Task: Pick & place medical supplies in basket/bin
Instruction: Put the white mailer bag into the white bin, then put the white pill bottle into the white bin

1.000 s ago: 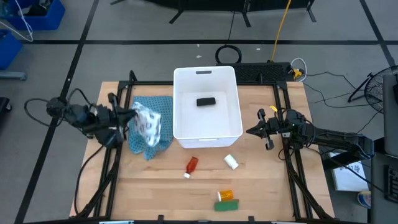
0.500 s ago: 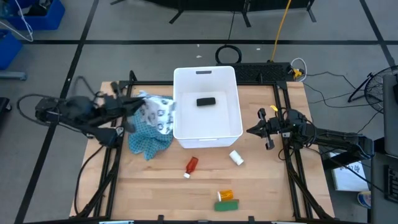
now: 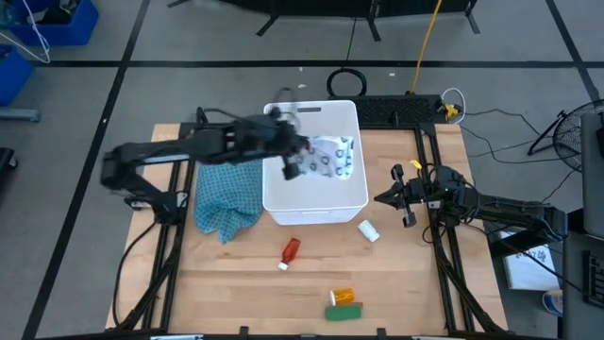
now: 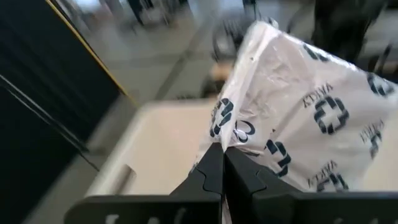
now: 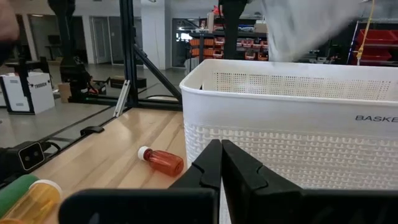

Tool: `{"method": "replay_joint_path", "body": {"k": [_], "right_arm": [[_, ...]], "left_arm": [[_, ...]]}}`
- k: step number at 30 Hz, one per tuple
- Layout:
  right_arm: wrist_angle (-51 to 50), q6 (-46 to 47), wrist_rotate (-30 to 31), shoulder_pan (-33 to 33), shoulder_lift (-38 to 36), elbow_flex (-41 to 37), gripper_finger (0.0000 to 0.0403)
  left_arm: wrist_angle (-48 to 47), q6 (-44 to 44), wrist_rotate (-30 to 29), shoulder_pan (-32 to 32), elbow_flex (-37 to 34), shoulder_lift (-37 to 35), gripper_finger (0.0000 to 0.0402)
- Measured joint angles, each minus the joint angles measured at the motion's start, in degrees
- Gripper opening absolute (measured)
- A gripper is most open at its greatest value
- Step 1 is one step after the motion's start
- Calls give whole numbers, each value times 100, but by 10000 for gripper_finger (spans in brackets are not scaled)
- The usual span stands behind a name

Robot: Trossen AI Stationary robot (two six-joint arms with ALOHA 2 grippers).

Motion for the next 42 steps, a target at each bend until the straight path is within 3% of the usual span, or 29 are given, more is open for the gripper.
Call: {"method": "replay_joint_path", "body": {"k": [9,16,21,27,31,35,42], "right_arm": [[-2,-83,-9,2,0,-2,0],[-16,-97,-12,1,-1,-2,0],[-48,-27,-13,2,0,-2,0],[-48,7,-14,1,-1,-1,0],[-48,9,-15,0,0,-2,0],[-50,10,-15,1,0,-2,0],[-49,11,-15,2,-2,-2,0]], "left_arm": [[-436,-615,278,365,36,1456,2],[-659,-733,859,354,38,2255,3],[-670,-736,1001,382,36,2528,3],[-716,-665,1590,428,36,2561,22],[-713,-458,1507,401,36,2512,62],[-644,-214,1386,355,37,2445,141],[-1035,423,315,148,183,1716,280]]}}
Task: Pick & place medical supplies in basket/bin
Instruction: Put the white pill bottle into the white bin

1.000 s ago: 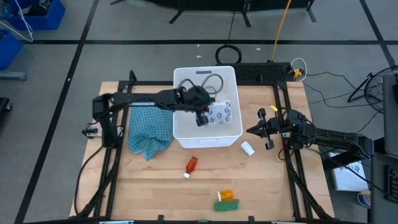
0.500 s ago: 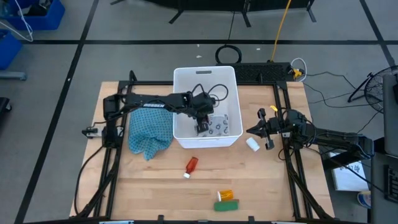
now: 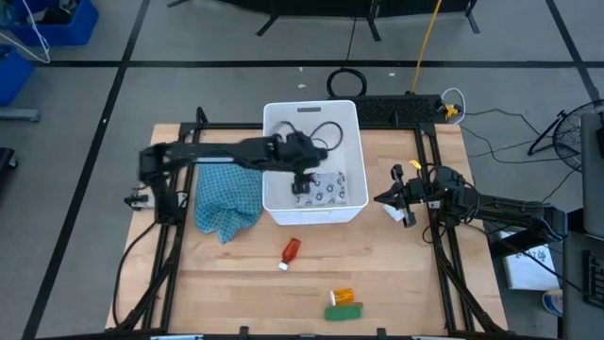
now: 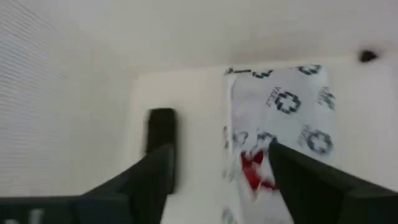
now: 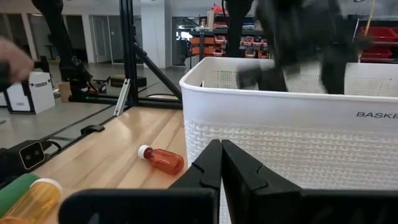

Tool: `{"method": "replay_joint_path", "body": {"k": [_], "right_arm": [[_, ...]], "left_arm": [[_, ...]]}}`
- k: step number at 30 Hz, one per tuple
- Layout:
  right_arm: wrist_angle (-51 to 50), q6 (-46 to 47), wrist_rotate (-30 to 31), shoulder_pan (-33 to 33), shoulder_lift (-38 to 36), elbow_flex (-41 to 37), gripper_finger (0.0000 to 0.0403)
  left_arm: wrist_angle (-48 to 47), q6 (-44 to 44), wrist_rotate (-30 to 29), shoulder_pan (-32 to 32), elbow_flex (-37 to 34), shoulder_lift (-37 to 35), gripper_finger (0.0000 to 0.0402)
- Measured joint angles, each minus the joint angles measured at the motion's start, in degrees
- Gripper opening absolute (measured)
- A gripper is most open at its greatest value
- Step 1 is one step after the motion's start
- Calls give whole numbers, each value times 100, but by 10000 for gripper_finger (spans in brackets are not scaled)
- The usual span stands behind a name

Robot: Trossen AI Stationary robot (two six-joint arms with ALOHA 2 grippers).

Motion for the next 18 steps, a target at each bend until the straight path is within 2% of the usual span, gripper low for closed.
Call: {"method": "replay_joint_path", "body": {"k": [4,6,8,12,17,18], "right_arm": [[27,0,8,0,7,0,0],[39,1,7,0,13,1,0],[63,0,11,0,20,1,0],[66,-5,15,0,22,0,0],[239,-15,160,0,24,0,0],[286,-25,173,-2,22,0,0]], "left_arm": [[-121,468,-27,-304,89,-1045,315],[-289,675,-17,-475,89,-1626,312],[-746,801,13,-647,89,-2166,289],[-1562,649,156,-881,-232,-3120,194],[-1290,262,26,-885,-1600,-4372,36],[-1178,164,2,-855,-1914,-4586,19]]}}
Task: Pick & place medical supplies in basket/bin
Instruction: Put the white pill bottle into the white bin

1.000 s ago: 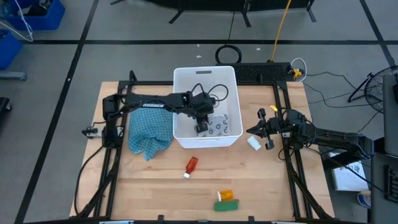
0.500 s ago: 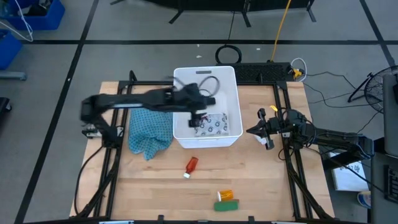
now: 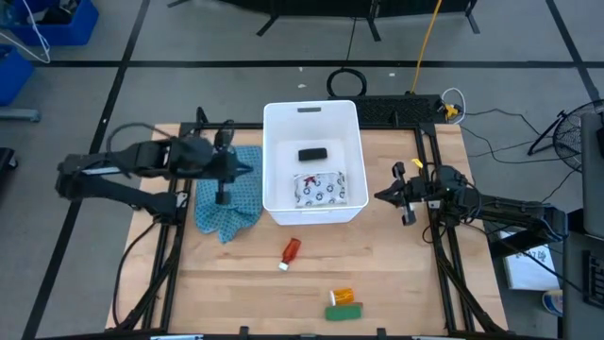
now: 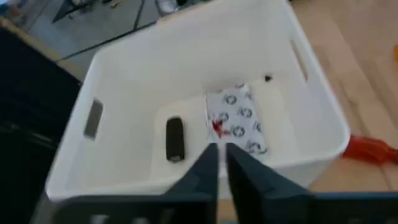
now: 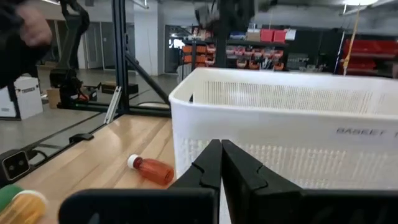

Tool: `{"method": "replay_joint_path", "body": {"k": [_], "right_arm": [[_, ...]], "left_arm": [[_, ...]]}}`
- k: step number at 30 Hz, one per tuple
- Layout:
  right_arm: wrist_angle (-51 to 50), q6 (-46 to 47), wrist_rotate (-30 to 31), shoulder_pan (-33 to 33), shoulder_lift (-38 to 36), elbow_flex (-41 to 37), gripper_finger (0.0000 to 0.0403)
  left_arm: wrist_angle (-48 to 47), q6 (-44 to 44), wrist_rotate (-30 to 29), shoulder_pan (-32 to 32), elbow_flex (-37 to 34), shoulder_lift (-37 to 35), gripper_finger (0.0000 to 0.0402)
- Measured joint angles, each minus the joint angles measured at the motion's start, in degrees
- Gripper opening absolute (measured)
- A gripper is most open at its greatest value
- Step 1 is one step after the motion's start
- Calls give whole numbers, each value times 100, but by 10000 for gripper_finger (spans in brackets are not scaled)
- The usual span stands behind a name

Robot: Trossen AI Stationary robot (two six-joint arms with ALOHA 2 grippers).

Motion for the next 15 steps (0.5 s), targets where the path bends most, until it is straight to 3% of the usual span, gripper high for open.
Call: {"method": "replay_joint_path", "body": {"k": [4,9,15], "right_arm": [[34,-155,-31,2,0,0,0],[57,-182,-28,2,0,1,0],[64,-221,-4,1,0,2,0]], "left_arm": [[938,-74,156,75,-1386,-859,19],[3029,541,1419,236,-3175,-1717,4],[4760,-156,1666,443,-4624,-2929,3]]}}
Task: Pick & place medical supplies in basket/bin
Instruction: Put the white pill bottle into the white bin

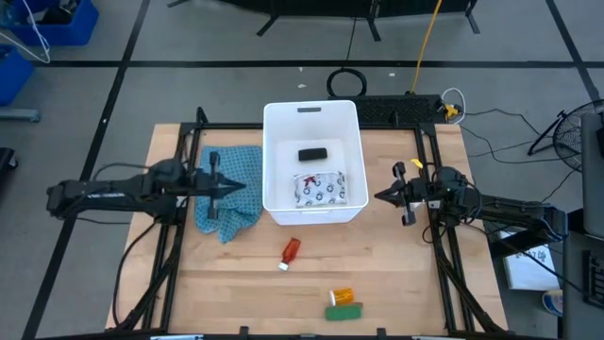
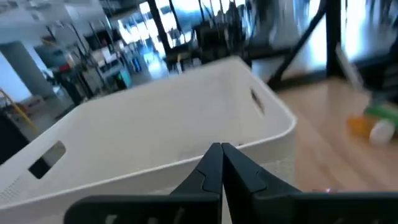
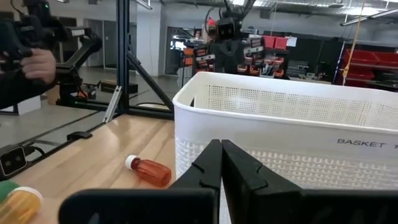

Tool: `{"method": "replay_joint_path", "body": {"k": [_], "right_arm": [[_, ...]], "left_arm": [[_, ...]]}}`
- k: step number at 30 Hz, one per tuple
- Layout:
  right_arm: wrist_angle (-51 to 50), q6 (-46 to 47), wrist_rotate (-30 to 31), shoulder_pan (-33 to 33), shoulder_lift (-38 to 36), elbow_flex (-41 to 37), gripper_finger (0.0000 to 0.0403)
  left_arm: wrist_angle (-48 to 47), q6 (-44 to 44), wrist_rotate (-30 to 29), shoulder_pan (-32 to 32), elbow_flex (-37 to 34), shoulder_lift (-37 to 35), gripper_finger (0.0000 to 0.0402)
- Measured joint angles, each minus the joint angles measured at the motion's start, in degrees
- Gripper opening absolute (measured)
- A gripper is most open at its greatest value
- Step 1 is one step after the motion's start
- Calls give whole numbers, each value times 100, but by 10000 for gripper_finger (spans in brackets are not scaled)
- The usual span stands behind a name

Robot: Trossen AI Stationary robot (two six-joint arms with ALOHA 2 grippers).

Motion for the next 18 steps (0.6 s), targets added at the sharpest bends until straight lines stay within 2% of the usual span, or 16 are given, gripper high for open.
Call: {"method": "replay_joint_path", "body": {"k": [5,10,13,15,18], "right_arm": [[48,-228,491,-2,0,-1,0],[50,-150,731,-2,0,-2,0],[-41,71,994,0,-2,83,0],[-580,63,1106,0,10,332,0],[-1718,-90,1311,8,15,1213,0]], "left_arm": [[799,-397,-25,-2,-880,-542,2],[1762,-436,-223,-2,-1677,-572,1],[2134,-370,-565,-2,-2004,-566,5],[1972,-380,-830,-2,-1955,-564,11],[1985,-378,-1038,-2,-1946,-566,18]]}}
